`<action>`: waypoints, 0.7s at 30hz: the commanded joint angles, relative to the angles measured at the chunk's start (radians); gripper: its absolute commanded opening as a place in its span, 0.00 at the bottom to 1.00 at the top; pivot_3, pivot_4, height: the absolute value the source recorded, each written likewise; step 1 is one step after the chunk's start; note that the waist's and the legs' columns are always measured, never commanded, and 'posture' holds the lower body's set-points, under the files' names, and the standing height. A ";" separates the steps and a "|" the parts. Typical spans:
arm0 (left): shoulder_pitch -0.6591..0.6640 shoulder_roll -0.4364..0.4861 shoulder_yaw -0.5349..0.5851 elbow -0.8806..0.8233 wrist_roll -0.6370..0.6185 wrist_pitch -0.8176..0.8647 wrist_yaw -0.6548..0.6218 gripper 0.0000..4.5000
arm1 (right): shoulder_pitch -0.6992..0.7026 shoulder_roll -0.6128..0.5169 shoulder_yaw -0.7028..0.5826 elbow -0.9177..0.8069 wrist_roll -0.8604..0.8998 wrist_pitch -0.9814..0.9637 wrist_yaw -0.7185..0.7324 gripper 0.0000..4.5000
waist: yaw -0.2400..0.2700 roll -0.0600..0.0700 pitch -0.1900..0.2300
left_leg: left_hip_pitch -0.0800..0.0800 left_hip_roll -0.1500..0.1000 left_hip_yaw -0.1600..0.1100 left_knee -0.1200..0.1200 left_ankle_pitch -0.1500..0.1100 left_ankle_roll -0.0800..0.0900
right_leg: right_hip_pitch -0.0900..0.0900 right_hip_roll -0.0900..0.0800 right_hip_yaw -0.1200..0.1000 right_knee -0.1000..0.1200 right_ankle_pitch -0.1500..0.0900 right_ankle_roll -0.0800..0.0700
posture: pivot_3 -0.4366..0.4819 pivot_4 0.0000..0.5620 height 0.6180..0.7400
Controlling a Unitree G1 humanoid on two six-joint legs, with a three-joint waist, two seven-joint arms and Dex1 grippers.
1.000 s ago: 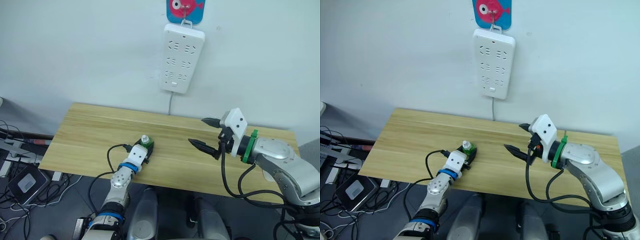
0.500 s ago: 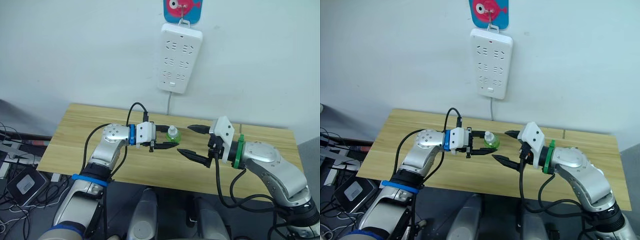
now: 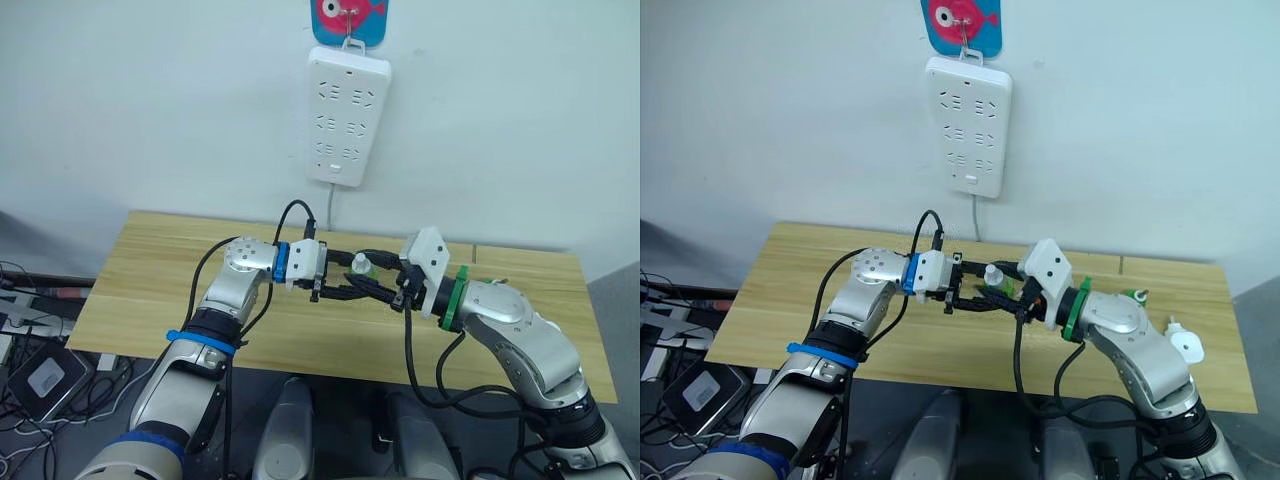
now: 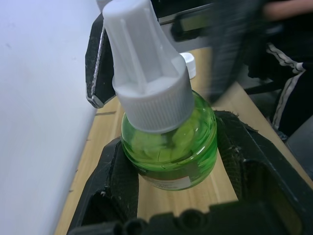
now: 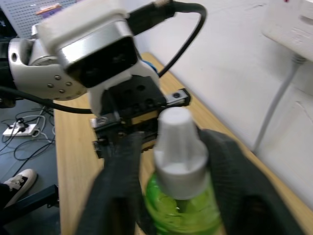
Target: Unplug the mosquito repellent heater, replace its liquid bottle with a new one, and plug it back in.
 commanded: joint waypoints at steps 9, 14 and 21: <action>0.054 0.008 -0.034 -0.143 -0.029 0.013 -0.090 0.49 | -0.105 -0.041 0.011 0.025 0.127 -0.039 0.261 0.23 | -0.009 0.000 0.000 | 0.000 0.000 0.000 0.001 0.000 0.000 | 0.000 0.000 0.000 0.002 0.002 -0.003 | 0.77 0.45 1.00; 0.092 0.046 -0.082 -0.251 -0.061 0.046 -0.201 0.49 | -0.248 -0.075 0.073 0.220 0.137 -0.128 0.570 0.23 | -0.010 0.000 0.000 | 0.002 0.000 -0.001 0.002 0.000 0.000 | 0.001 0.001 0.000 0.004 0.002 -0.003 | 0.82 0.43 1.00; 0.094 0.095 -0.140 -0.261 -0.088 0.035 -0.208 0.49 | -0.360 -0.103 0.100 0.416 0.083 -0.236 0.792 0.31 | 0.000 0.000 0.000 | 0.002 0.000 -0.001 0.002 0.001 0.000 | 0.001 0.001 -0.001 0.004 0.002 -0.004 | 0.83 0.45 1.00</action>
